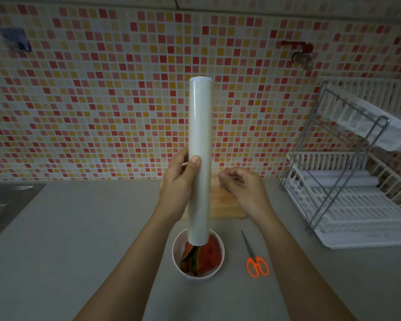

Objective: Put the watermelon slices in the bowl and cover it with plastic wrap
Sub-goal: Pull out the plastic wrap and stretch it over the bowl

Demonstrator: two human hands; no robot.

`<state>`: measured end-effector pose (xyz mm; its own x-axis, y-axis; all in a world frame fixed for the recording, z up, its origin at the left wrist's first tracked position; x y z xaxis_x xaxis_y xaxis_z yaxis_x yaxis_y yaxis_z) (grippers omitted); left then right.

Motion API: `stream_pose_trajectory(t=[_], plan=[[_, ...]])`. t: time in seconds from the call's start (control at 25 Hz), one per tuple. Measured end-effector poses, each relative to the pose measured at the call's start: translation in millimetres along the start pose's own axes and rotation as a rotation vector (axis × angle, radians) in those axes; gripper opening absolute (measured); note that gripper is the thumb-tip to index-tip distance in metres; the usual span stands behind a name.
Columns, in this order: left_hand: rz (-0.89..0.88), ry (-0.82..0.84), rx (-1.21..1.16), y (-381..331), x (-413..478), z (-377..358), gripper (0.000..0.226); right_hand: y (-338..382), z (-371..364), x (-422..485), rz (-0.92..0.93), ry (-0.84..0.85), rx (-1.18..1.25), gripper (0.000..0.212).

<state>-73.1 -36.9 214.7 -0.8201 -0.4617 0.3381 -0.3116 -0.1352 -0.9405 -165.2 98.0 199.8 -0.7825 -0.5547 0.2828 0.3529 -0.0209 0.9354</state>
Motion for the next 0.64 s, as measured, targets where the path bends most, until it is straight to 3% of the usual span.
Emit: stream_pose_trajectory(t=[0.08, 0.16, 0.32, 0.44, 0.56, 0.64], plan=[[-0.014, -0.010, -0.024, -3.1, 2.7, 1.7, 0.036, -10.4, -10.1, -9.6, -0.060, 0.124, 0.067, 0.021], [-0.021, -0.009, -0.031, -5.6, 5.5, 3.4, 0.037, -19.3, -23.1, -20.6, -0.062, 0.238, -0.040, 0.011], [-0.006, 0.017, -0.054, -6.0, 8.0, 2.0, 0.031, -33.6, -17.7, -23.9, -0.053, 0.154, -0.025, 0.007], [0.004, 0.016, -0.075, -6.0, 10.8, 3.4, 0.035, -46.5, -28.7, -36.4, -0.128, 0.306, 0.003, 0.009], [-0.009, 0.043, -0.063, -8.7, 13.2, 1.6, 0.035, -53.0, -26.5, -43.1, -0.101, 0.285, -0.051, 0.007], [-0.003, 0.054, -0.070, -7.7, 13.8, 1.1, 0.032, -54.8, -26.3, -45.2, -0.117, 0.320, -0.025, 0.028]])
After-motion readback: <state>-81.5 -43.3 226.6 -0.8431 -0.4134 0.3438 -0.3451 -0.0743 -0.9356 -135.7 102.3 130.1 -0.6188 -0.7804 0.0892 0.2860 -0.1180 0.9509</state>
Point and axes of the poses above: each hand's wrist, its own x-axis towards the middle knuckle, its own z-axis out of the back of the hand, y = z × x, the point moved 6 cm from there along x, towards the middle knuckle, and after that the axes turned 4 degrees about y, right-handed, at the moved point
